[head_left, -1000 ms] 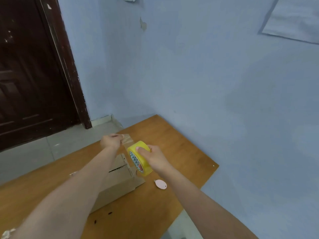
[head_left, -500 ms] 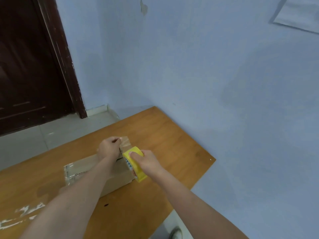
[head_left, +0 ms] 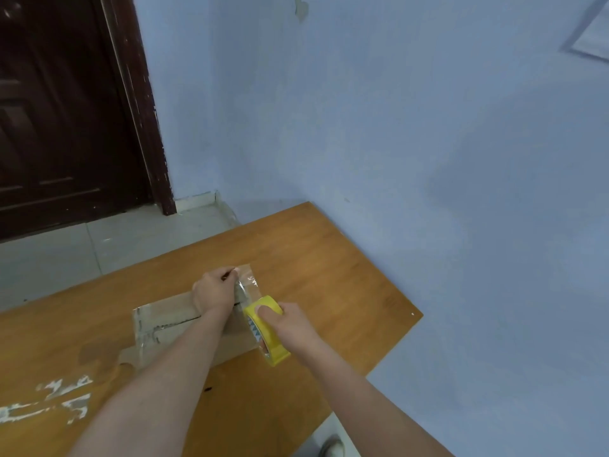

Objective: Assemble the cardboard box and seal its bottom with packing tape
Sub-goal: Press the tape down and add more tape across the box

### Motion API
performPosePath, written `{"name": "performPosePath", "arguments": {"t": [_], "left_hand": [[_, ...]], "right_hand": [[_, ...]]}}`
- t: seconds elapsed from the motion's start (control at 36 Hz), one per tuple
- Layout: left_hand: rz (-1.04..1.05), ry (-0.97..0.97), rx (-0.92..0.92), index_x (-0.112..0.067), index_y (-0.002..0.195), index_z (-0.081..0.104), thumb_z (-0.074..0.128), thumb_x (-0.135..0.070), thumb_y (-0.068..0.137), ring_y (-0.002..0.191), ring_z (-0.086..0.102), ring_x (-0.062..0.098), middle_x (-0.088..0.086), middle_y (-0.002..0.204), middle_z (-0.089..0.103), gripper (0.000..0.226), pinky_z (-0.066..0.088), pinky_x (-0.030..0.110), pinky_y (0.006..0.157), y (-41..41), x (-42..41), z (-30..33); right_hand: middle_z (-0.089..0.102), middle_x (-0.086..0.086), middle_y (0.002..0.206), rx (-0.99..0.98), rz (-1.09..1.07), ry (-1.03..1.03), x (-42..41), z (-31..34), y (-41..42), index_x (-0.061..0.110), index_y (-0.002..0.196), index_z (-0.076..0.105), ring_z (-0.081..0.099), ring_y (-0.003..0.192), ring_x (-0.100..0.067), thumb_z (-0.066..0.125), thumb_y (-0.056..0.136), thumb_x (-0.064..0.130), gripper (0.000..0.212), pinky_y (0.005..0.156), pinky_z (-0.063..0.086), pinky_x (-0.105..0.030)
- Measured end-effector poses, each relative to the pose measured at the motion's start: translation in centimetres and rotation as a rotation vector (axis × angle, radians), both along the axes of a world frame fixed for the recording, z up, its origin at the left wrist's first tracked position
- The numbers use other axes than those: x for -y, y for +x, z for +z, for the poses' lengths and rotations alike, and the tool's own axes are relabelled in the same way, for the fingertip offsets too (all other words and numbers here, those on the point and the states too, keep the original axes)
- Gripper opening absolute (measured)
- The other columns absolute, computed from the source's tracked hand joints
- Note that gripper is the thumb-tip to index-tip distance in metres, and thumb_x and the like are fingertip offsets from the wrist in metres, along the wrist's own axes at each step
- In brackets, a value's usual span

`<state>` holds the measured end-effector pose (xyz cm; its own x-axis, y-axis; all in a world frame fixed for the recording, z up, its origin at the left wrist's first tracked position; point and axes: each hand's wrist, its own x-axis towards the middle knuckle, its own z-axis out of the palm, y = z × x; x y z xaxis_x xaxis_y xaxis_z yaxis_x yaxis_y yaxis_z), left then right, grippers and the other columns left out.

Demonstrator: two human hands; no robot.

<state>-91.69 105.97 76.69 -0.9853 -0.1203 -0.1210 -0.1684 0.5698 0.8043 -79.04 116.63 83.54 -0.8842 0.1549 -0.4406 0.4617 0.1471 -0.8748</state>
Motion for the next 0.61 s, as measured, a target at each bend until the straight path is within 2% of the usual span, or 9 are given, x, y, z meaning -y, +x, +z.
{"name": "performPosePath", "arguments": {"t": [0.17,0.28,0.33,0.39,0.5,0.56,0.61], "left_hand": [[0.011,-0.006,-0.027,-0.023,0.105,0.073,0.059,-0.038,0.090,0.101,0.061,0.027,0.004,0.106,0.072,0.026,0.046,0.030,0.080,0.1,0.0,0.1],[0.020,-0.004,-0.018,-0.023,0.105,0.073,0.059,-0.038,0.089,0.100,0.062,0.027,0.004,0.106,0.072,0.025,0.043,0.027,0.075,0.2,0.0,0.1],[0.020,0.000,-0.015,-0.023,0.105,0.073,0.060,-0.038,0.089,0.098,0.062,0.027,0.004,0.104,0.072,0.025,0.043,0.027,0.073,0.2,0.0,0.1],[0.018,-0.004,-0.014,-0.023,0.105,0.073,0.059,-0.038,0.090,0.099,0.062,0.027,0.005,0.104,0.072,0.026,0.044,0.028,0.074,0.3,0.0,0.1],[0.034,0.034,-0.004,-0.021,0.105,0.073,0.059,-0.036,0.090,0.097,0.062,0.027,0.005,0.104,0.072,0.025,0.045,0.029,0.074,0.2,0.0,0.2],[0.030,0.029,-0.005,-0.022,0.105,0.073,0.059,-0.037,0.090,0.096,0.063,0.026,0.005,0.103,0.072,0.026,0.046,0.029,0.074,0.2,0.1,0.2],[0.026,0.010,-0.015,-0.022,0.104,0.073,0.058,-0.039,0.090,0.094,0.063,0.026,0.005,0.101,0.073,0.026,0.046,0.028,0.072,0.2,0.0,0.1]], "right_hand": [[0.060,-0.006,0.066,0.013,-0.009,0.067,0.1,-0.2,-0.2,0.017,0.069,0.058,0.058,0.063,-0.025,0.054,0.088,0.032,0.025,0.064,0.047,-0.034],[0.057,0.000,0.057,0.028,-0.014,0.070,0.2,0.1,-0.7,0.019,0.061,0.054,0.059,0.053,-0.023,0.053,0.087,0.031,0.028,0.056,0.046,-0.027],[0.050,0.004,0.052,0.034,-0.023,0.118,0.3,0.0,-0.9,0.020,0.057,0.049,0.053,0.047,-0.016,0.054,0.086,0.033,0.032,0.053,0.040,-0.025],[0.043,0.004,0.052,0.038,-0.029,0.175,0.3,-0.1,-1.2,0.020,0.056,0.043,0.046,0.049,-0.016,0.054,0.086,0.035,0.036,0.054,0.033,-0.027],[0.045,0.004,0.063,0.096,-0.002,0.203,0.2,-0.3,-1.2,0.021,0.072,0.043,0.047,0.050,-0.012,0.053,0.086,0.040,0.026,0.049,0.033,-0.023],[0.044,0.003,0.066,0.123,0.001,0.231,0.1,-0.5,-1.0,0.016,0.082,0.046,0.043,0.055,-0.013,0.052,0.086,0.042,0.027,0.051,0.031,-0.025],[0.041,0.001,0.066,0.122,-0.007,0.235,0.0,-0.6,-0.9,0.012,0.083,0.047,0.039,0.055,-0.015,0.052,0.086,0.041,0.030,0.053,0.029,-0.028]]}}
